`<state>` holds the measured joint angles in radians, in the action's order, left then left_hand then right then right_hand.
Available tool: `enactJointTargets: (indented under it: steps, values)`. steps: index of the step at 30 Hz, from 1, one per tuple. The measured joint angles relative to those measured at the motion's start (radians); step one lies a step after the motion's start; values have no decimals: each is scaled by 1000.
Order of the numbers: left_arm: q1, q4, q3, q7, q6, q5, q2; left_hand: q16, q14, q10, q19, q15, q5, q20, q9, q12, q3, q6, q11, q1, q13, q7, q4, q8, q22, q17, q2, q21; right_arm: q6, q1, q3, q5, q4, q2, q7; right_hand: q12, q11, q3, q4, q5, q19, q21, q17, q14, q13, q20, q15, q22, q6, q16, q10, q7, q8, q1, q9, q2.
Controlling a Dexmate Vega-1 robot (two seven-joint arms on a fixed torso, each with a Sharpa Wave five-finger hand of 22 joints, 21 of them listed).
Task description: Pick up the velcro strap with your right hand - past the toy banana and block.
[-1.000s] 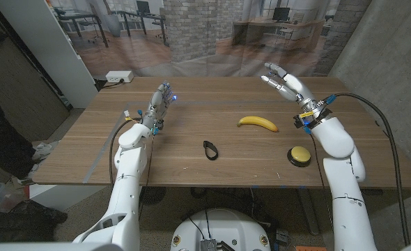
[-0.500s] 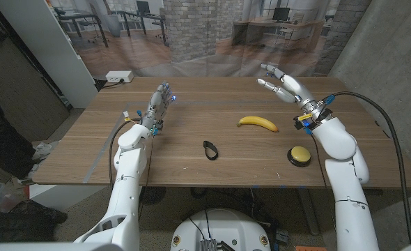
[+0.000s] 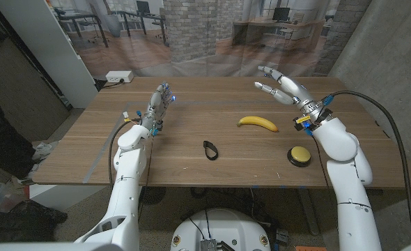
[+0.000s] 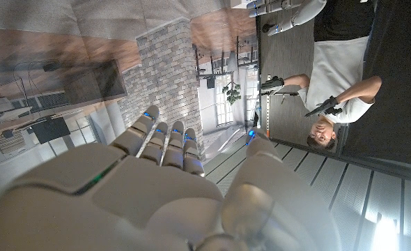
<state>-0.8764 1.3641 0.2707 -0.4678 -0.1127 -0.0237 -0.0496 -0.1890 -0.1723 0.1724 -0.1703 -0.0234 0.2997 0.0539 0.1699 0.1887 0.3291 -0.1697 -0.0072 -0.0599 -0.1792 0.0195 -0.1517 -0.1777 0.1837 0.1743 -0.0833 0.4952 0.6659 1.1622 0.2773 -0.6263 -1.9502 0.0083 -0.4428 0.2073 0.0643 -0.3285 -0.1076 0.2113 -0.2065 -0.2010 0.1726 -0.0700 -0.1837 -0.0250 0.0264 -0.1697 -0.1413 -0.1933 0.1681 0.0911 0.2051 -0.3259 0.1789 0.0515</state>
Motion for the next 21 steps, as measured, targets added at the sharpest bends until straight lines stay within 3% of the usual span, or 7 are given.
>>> enactJointTargets:
  steps: [21]
  values:
    - [0,-2,4,-3,0,-3,3,0,0,0,0,0,0,0,0,0,0,0,0,0,0,0,0,0,5,0,0,-4,11,25,-21,-86,-63,-15,-21,0,-11,-3,-11,0,-14,0,0,-16,0,0,2,0,-12,0,11,-5,0,-13,5,5]
